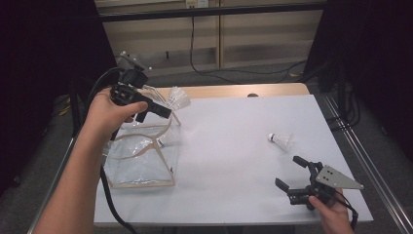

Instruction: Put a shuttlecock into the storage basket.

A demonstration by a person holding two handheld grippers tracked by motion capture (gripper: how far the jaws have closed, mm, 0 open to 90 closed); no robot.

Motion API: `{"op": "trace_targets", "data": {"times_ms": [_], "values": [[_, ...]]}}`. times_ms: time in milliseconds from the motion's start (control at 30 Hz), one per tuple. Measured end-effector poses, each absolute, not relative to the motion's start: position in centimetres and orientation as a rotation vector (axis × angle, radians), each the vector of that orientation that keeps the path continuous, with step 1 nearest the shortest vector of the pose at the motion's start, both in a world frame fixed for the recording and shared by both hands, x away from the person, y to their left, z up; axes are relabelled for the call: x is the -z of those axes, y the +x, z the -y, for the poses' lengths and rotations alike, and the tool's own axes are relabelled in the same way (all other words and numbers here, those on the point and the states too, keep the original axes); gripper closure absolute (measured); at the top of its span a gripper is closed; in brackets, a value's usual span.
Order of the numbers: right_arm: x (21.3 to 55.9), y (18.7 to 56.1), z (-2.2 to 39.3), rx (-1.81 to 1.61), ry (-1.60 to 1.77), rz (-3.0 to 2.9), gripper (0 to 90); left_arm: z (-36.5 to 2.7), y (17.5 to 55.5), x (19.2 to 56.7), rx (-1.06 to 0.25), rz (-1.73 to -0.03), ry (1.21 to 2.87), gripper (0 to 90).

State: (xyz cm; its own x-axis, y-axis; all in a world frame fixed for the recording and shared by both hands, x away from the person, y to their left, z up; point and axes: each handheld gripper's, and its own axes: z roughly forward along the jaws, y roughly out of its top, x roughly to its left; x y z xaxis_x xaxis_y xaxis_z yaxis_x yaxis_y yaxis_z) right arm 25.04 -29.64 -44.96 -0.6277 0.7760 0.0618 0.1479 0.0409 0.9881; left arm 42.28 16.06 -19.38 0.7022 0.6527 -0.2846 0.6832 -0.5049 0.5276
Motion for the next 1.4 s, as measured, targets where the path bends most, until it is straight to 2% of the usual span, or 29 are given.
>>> {"op": "trace_targets", "data": {"times_ms": [1400], "values": [[45.0, 25.1, 29.7, -1.623, 0.933, -1.823, 0.6, -18.7, 42.9, 19.2, 0.028, -1.085, 2.248, 65.5]]}}
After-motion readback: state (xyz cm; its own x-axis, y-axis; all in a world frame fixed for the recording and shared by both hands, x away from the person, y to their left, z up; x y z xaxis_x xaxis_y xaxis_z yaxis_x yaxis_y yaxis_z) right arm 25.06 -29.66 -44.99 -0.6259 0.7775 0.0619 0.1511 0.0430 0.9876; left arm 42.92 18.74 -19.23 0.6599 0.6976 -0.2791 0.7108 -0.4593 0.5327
